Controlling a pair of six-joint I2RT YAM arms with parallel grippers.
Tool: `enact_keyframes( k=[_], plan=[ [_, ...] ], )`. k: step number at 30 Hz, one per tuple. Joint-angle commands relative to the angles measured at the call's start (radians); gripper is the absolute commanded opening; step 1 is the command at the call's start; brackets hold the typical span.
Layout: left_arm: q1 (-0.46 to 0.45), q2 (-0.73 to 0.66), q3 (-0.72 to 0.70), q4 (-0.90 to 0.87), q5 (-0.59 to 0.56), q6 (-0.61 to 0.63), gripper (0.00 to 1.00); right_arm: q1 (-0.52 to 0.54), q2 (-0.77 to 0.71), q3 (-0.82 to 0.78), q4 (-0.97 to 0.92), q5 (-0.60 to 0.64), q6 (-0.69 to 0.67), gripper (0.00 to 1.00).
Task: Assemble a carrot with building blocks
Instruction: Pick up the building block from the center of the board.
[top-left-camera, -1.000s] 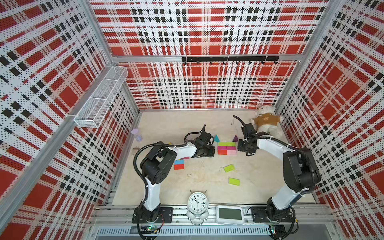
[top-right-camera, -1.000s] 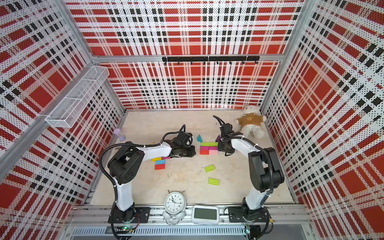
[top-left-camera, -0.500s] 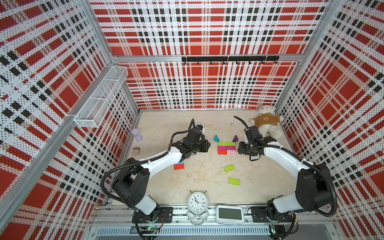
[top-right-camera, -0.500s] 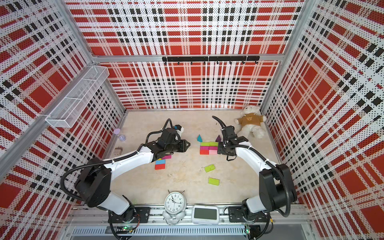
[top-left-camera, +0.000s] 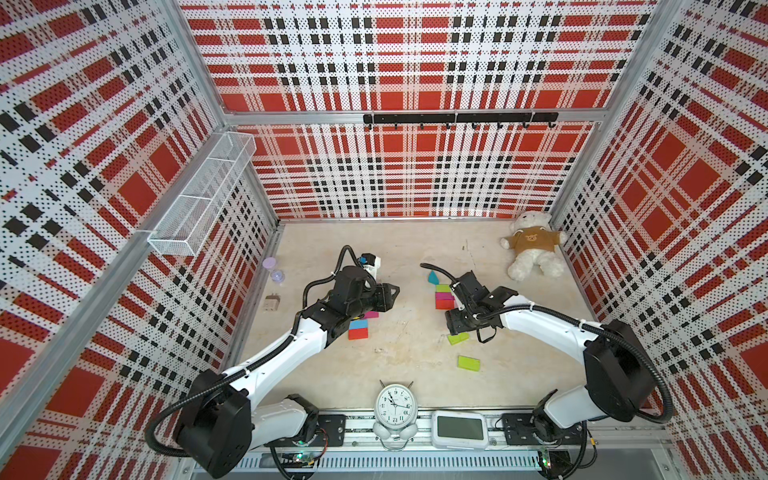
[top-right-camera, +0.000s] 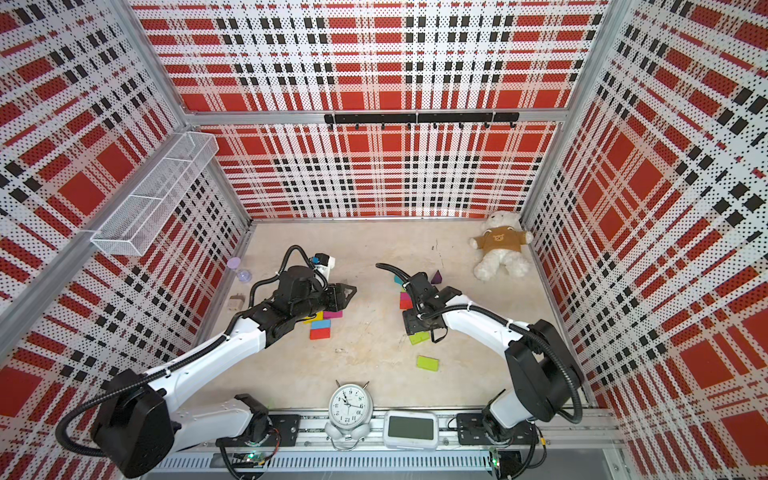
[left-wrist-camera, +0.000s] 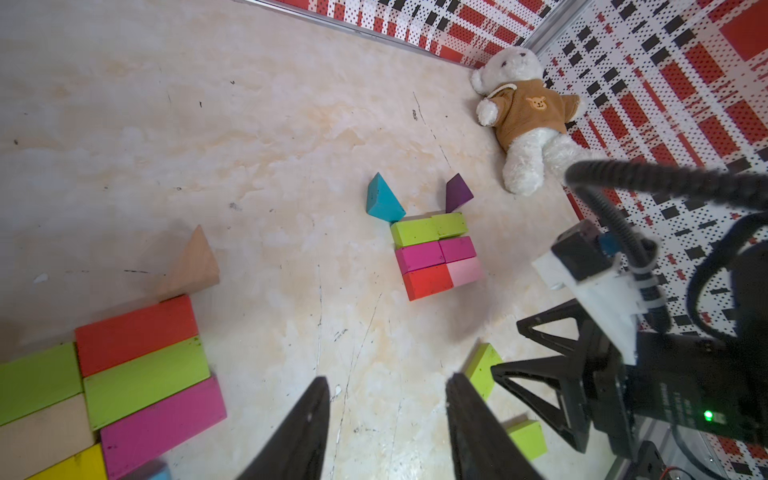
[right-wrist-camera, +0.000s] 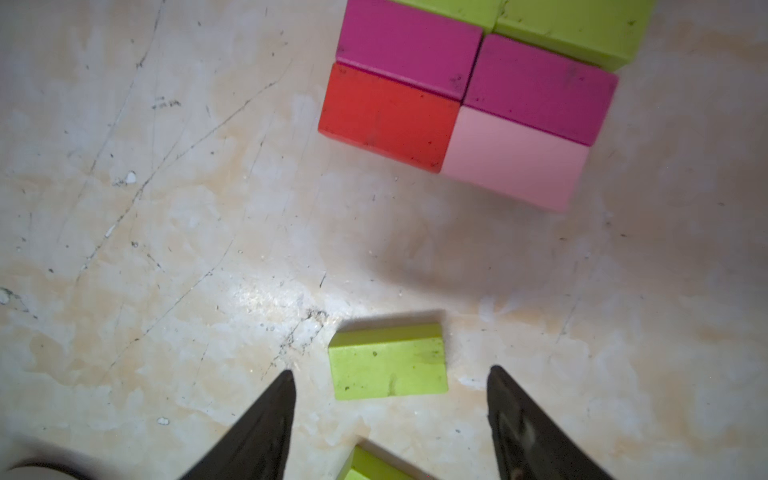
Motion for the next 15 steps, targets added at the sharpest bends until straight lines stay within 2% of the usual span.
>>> enact_keyframes(
  k=[1, 15],
  plan=[
    [0.005, -0.049, -0.025, -0.008, 0.029, 0.008, 0.49, 0.016, 0.008, -0.025, 0.017, 0.022, -0.052, 0.78],
    [0.006, -0.081, -0.059, -0.008, 0.053, -0.018, 0.50, 0.037, 0.098, -0.049, 0.062, 0.027, -0.117, 0.80]
  ],
)
